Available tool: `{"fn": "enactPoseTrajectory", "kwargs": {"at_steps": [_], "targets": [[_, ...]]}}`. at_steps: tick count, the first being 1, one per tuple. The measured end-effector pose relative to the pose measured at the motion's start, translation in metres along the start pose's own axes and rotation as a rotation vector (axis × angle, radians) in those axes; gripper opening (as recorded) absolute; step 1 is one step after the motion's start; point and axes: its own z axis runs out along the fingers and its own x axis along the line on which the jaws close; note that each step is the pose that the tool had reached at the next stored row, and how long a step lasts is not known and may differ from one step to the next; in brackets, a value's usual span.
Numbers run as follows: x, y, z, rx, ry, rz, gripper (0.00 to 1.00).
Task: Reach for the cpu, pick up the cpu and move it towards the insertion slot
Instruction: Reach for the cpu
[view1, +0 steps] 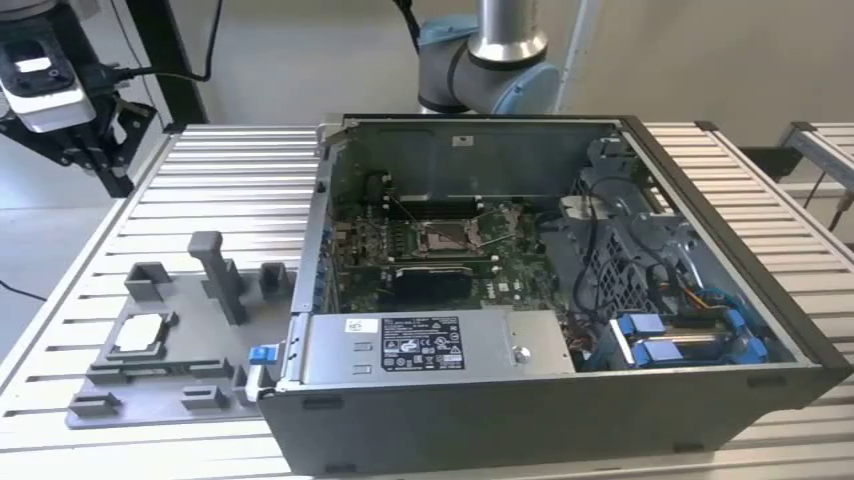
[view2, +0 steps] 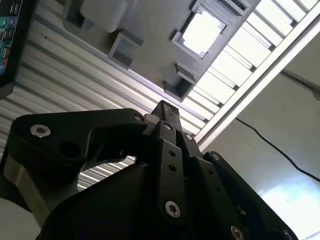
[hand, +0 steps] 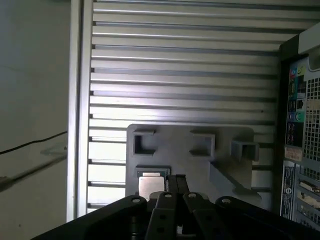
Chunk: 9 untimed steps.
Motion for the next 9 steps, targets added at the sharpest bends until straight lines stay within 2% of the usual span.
{"fn": "enactPoseTrajectory", "kwargs": {"at_steps": [5,9], "targets": [[0.0058,-0.0157,0.0018,0.0001,-0.0005,0.0,0.0],[0.0092,-0.0217,0.0047,0.0001,-0.0004,0.0,0.0]]}}
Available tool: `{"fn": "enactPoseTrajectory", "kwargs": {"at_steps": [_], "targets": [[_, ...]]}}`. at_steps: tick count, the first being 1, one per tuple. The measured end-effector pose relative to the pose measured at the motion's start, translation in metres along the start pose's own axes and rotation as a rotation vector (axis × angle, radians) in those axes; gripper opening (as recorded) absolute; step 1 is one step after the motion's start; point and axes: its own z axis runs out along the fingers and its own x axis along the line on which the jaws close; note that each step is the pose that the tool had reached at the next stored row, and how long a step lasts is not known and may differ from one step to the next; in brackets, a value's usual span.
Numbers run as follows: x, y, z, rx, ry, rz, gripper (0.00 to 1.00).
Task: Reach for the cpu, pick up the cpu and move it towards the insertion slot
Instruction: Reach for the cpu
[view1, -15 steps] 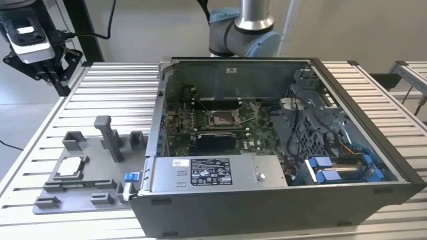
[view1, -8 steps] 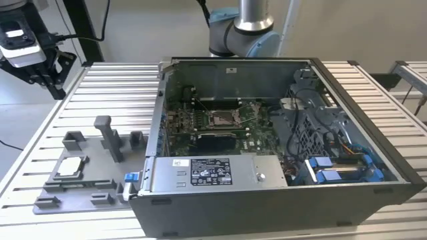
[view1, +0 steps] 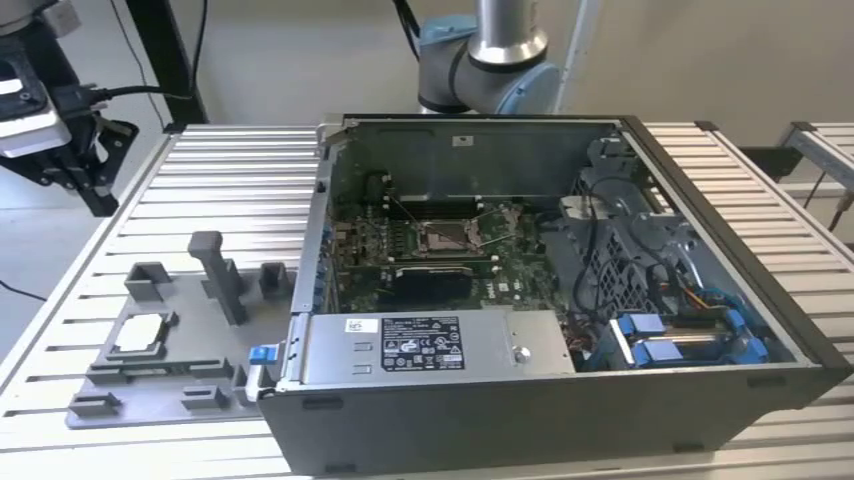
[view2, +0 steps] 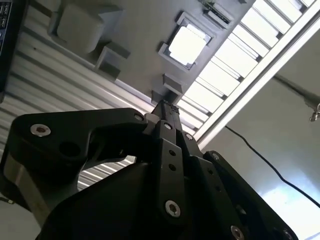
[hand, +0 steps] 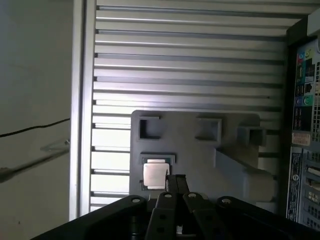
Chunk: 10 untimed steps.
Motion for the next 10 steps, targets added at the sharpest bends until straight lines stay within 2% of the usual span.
{"fn": "enactPoseTrajectory", "kwargs": {"at_steps": [4,10], "targets": [[0.0055,-0.0007,0.0034,-0.0001,-0.0001,0.0,0.0],[0.0106,-0.0018,0.0051,-0.0001,-0.0001,0.0,0.0]]}}
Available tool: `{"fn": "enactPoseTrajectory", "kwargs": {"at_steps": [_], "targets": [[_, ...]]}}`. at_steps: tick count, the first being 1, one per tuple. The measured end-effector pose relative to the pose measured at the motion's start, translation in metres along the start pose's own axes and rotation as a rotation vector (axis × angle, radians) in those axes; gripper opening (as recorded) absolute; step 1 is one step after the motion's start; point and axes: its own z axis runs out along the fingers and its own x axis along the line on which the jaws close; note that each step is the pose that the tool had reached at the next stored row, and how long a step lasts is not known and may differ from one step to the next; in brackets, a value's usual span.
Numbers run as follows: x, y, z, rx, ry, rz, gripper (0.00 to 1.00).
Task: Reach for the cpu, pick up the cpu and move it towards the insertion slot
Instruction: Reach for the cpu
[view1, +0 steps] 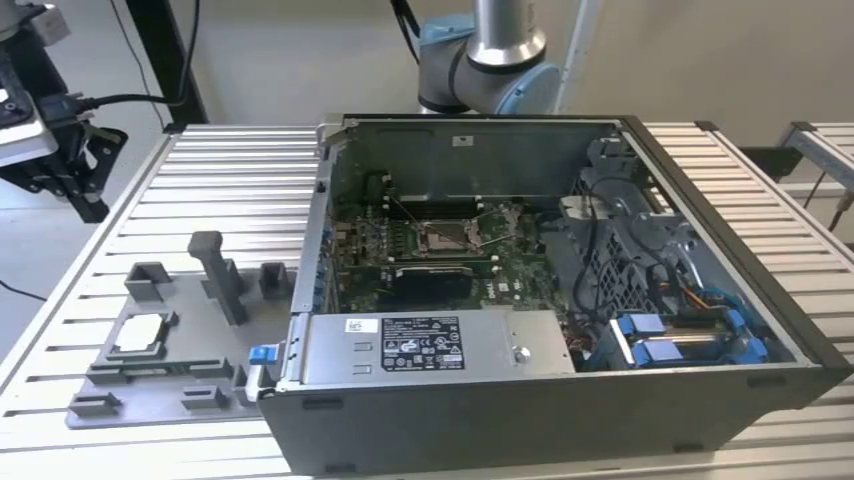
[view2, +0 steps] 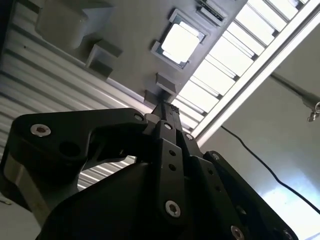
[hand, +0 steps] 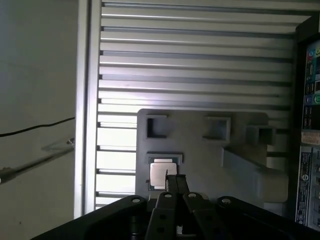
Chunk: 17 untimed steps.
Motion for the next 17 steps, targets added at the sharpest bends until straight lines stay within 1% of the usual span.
{"fn": "enactPoseTrajectory", "kwargs": {"at_steps": [9,10,17], "targets": [[0.0002,0.0,0.0,0.0,0.0003,0.0,0.0],[0.0002,0.0,0.0,0.0,0.0003,0.0,1.0],[0.0003,0.0,0.0,0.0,0.0002,0.0,1.0]]}}
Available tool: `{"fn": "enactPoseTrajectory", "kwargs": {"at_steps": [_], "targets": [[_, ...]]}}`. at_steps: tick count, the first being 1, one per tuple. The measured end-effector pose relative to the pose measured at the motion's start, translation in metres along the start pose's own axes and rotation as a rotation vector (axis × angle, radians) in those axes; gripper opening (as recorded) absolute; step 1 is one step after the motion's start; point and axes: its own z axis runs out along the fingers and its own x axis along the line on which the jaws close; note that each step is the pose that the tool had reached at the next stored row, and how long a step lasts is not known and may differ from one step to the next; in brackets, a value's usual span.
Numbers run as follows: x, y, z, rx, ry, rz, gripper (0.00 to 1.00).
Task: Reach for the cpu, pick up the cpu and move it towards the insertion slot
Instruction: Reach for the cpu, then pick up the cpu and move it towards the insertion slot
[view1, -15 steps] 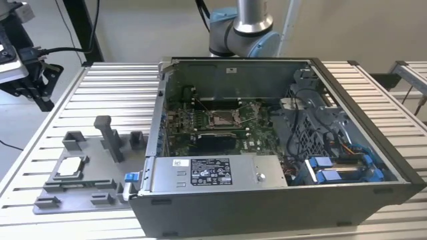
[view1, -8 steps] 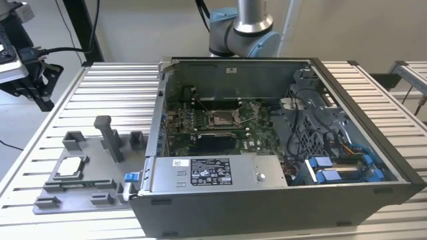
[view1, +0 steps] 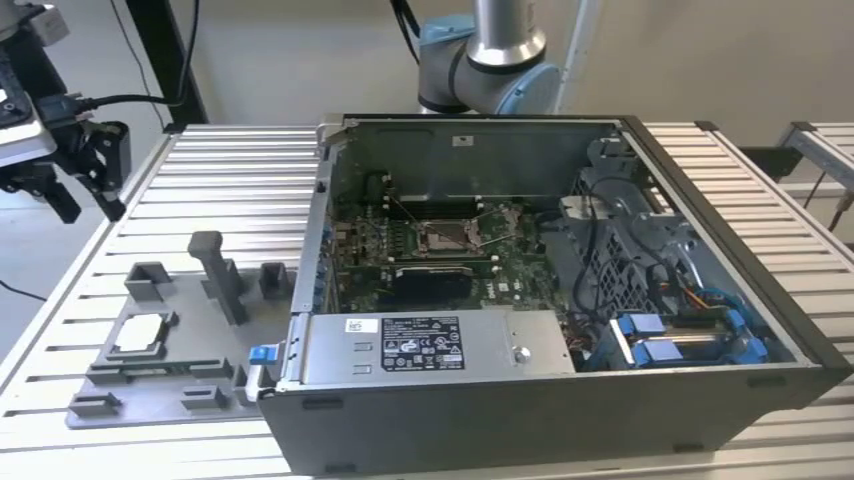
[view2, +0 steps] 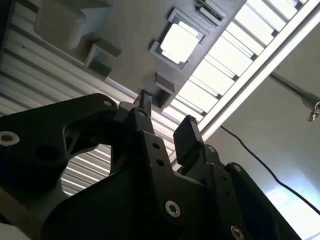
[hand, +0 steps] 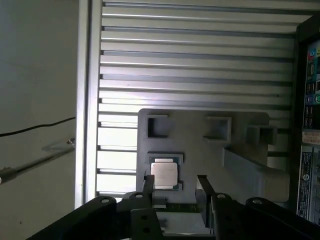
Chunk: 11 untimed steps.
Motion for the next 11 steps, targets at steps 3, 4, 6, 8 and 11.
{"fn": "enactPoseTrajectory", "kwargs": {"at_steps": [3,4,6,8,11], "targets": [[0.0,0.0,0.0,0.0,0.0,0.0,1.0],[0.0,0.0,0.0,0.0,0.0001,0.0,1.0],[0.0001,0.0,0.0,0.0,0.0001,0.0,1.0],[0.0001,0.0,0.0,0.0,0.0001,0.0,1.0],[0.0001,0.0,0.0003,0.0,0.0001,0.0,1.0]]}}
